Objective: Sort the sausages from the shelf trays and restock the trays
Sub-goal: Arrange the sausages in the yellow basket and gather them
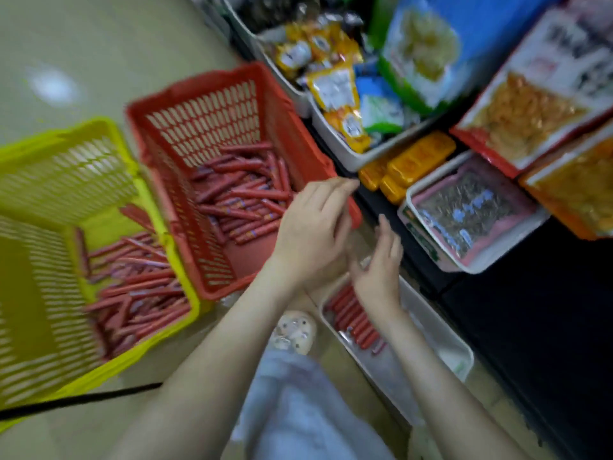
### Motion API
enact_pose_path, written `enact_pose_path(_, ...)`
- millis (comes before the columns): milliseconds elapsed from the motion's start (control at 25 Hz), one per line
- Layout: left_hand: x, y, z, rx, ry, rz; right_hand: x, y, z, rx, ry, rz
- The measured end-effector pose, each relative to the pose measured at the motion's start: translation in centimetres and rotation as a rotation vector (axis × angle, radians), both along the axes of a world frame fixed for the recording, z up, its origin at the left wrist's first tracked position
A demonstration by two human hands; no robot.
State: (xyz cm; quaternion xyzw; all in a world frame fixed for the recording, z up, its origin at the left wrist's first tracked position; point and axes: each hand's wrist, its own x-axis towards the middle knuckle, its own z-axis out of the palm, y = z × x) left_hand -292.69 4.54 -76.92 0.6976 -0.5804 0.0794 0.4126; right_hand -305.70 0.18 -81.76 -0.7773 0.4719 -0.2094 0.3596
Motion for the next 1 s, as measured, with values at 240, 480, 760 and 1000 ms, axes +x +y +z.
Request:
enact_pose_path(240,17.4,11.5,4.6,-0.009,-0.085,0.578,15.9,7.0,8.0,-0.241,-0.117,0.452)
enact_pose_path(480,24.3,29.3,-10.6,1.197,0.029,0.449,27.1,18.5,-1.4,-0.314,0.377,1.085)
enact_pose_path(760,23.1,32.9,-22.6,1.682,0.094,0.223,30.4,22.2,-17.8,-0.498,0.952,1.166)
enact_pose_path(1000,22.5,32.8,-23.5,1.668,0.032,0.271,30.5,22.8,-18.7,-0.382,0.933,1.188)
